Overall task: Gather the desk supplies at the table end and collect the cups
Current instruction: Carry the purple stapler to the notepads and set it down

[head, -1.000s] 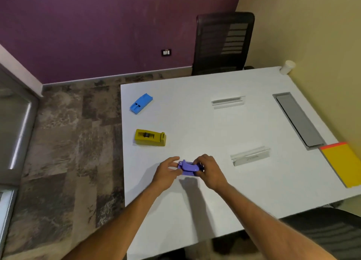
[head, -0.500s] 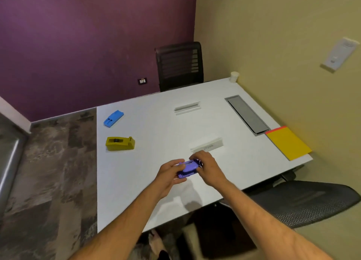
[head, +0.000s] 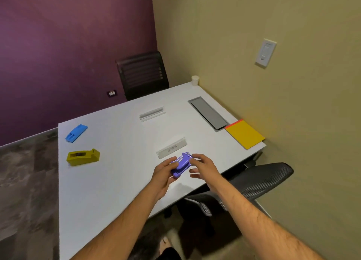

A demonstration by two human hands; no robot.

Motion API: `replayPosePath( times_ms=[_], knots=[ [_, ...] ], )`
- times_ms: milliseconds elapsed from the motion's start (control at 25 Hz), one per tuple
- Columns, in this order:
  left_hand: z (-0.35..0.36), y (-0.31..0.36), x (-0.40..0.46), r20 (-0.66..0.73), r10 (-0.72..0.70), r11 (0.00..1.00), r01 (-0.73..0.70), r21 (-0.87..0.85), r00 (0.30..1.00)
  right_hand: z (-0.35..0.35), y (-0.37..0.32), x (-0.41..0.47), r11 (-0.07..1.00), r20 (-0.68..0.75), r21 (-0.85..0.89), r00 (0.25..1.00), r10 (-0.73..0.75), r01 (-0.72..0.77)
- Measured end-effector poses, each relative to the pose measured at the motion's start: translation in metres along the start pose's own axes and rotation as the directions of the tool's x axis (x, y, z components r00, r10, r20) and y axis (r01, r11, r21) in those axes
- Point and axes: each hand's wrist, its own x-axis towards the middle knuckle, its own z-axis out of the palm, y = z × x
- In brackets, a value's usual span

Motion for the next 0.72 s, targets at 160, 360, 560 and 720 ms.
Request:
replayPosePath(
  times_ms=[160,360,560,720],
  knots=[
    [0.039,0.000,0.024,0.075,-0.007,1.000,0.005,0.024,0.997,-0.030,-0.009,0.014,0.999,-0.091,0.030,0.996,-0.011,0.014],
    [0.087,0.003,0.071,0.203,-0.022,0.999,0.012,0.049,0.979,-0.069,-0.024,0.052,0.998,-0.233,0.057,0.972,-0.018,0.032],
    [0.127,0.009,0.109,0.252,-0.054,0.995,0.032,0.091,0.966,-0.109,-0.038,0.084,0.995,-0.304,0.100,0.952,0.037,-0.007],
    [0.149,0.014,0.139,0.196,-0.081,0.991,0.058,0.117,0.977,-0.136,-0.048,0.110,0.991,-0.323,0.132,0.944,0.064,-0.022]
  ],
)
